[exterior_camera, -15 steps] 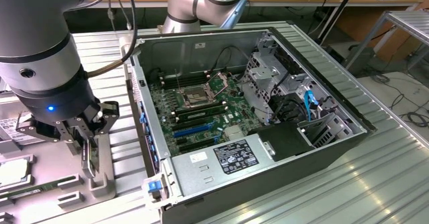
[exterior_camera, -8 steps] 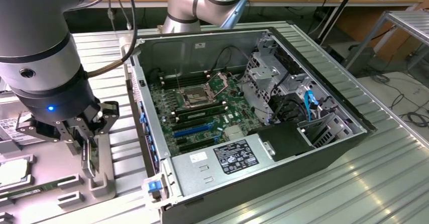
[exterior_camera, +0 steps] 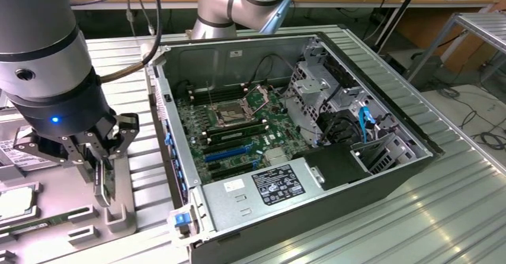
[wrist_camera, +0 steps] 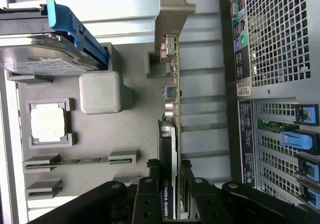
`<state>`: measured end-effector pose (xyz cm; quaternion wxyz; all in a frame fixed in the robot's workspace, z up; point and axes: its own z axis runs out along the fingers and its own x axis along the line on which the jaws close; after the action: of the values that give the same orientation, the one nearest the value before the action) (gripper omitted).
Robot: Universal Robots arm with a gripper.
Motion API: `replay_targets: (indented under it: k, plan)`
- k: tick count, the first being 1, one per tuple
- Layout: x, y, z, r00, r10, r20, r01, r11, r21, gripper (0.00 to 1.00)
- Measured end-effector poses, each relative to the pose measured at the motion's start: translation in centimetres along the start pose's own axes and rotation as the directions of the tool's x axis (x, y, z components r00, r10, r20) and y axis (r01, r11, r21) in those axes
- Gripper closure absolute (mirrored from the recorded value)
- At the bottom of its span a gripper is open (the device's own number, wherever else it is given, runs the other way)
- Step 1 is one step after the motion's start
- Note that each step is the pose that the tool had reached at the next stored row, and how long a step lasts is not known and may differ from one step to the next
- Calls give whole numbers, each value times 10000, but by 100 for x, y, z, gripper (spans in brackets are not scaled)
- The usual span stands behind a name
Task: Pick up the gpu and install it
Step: 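Pick up the gpu and move the gpu toward the slot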
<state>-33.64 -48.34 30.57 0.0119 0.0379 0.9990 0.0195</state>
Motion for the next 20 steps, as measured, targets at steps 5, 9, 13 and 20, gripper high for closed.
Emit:
replay_targets:
  k: [5, 9, 13, 20]
  plan:
    - [-2, 4, -90, 10000, 1, -7, -1, 10000, 1, 73]
    - [-4, 7, -173, 10000, 1, -11, -1, 10000, 1, 73]
    - [-6, 11, -274, 10000, 1, -18, -1, 10000, 2, 73]
    - [-9, 16, -388, 10000, 1, -20, -1, 10000, 2, 73]
